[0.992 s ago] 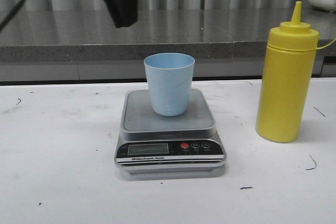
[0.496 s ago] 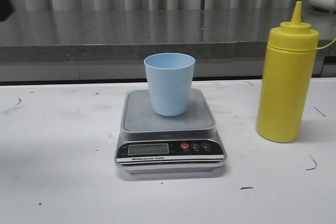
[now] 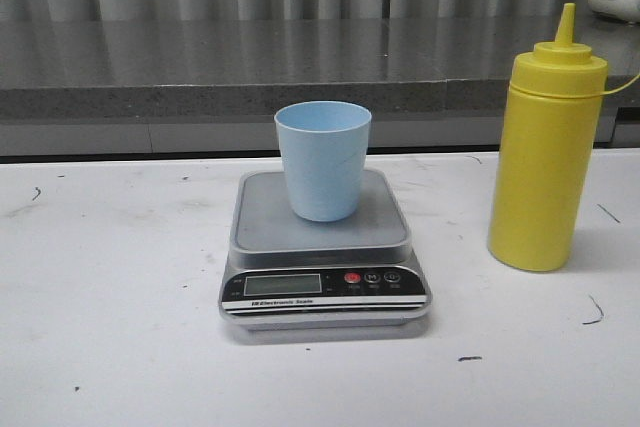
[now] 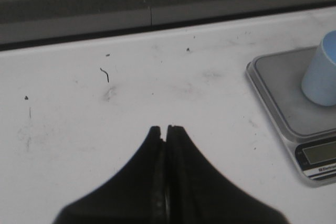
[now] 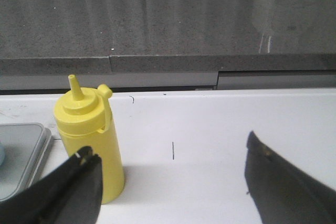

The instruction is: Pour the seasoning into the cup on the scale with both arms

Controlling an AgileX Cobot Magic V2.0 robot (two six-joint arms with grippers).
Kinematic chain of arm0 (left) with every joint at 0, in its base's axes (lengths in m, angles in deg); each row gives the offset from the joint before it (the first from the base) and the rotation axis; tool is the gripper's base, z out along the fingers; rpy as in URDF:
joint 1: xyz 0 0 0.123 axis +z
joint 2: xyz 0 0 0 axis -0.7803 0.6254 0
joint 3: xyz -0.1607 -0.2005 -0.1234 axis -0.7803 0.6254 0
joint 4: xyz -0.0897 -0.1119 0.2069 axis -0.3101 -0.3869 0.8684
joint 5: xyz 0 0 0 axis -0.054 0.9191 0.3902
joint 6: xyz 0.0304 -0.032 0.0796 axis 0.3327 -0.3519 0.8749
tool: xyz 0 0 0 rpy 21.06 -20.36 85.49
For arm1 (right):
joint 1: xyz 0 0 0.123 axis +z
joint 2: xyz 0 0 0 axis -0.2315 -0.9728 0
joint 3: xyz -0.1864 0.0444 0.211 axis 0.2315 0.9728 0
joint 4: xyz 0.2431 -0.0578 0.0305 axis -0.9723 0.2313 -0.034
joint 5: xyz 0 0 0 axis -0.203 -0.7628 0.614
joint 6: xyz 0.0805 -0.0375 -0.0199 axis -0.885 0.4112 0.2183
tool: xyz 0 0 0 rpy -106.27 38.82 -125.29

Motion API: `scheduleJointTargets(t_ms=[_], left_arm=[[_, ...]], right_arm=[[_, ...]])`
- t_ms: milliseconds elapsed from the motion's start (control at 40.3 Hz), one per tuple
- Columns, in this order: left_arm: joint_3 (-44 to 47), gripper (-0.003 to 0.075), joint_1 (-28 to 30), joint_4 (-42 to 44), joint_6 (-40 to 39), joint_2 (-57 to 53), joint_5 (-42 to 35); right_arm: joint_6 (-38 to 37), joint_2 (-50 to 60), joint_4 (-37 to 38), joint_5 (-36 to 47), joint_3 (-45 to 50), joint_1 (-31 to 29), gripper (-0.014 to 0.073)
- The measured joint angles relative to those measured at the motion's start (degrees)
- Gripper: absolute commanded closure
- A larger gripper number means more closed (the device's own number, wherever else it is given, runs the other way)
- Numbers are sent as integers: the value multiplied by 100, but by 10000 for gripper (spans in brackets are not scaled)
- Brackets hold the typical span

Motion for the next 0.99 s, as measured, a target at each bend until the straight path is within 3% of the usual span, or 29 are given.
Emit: scheduleJointTargets(t_ms=[273, 496, 844, 992], left_arm=[[1125, 740, 0, -68, 0, -1839, -807], [1307, 740, 0, -148, 0, -2473, -965], [1307, 740, 0, -148, 0, -2489, -965], [1307, 740, 0, -148, 0, -2489, -965]], right_arm=[[0, 0, -10, -35, 0, 0, 14], [0, -455, -116, 244, 0, 47, 14], [0, -2306, -200, 1611, 0, 892, 15], [0, -3015, -213, 2662, 398, 1121, 15]])
